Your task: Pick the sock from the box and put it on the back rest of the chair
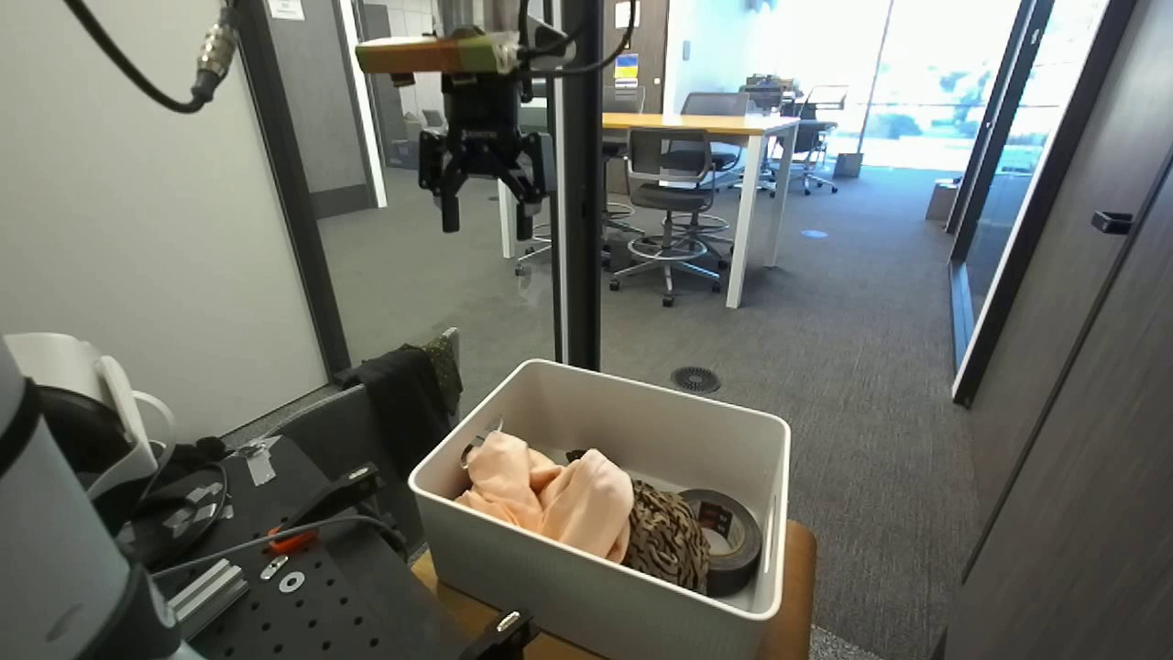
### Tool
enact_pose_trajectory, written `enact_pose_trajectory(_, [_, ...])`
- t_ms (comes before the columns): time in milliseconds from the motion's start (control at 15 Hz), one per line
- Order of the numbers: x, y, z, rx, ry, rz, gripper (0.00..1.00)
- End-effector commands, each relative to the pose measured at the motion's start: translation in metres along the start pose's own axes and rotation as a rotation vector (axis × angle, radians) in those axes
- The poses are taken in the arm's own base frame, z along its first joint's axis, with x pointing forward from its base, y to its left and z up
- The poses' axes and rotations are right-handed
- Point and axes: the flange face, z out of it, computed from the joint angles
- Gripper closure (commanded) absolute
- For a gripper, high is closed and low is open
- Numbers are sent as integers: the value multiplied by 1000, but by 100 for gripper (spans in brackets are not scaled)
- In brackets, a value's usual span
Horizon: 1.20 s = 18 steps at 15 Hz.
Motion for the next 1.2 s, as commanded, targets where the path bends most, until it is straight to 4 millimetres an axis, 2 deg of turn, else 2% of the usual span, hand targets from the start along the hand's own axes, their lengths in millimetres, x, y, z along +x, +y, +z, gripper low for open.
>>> enact_pose_trajectory(0, [5, 26, 44, 24, 69, -163, 0])
enact_pose_trajectory(267, [18, 50, 97, 46, 100, -321, 0])
enact_pose_trajectory(467, [29, 60, 135, 63, 94, -417, 0])
enact_pose_trajectory(800, [42, 64, 192, 94, 43, -496, 0])
enact_pose_trajectory(1133, [60, 61, 227, 94, 57, -539, 0])
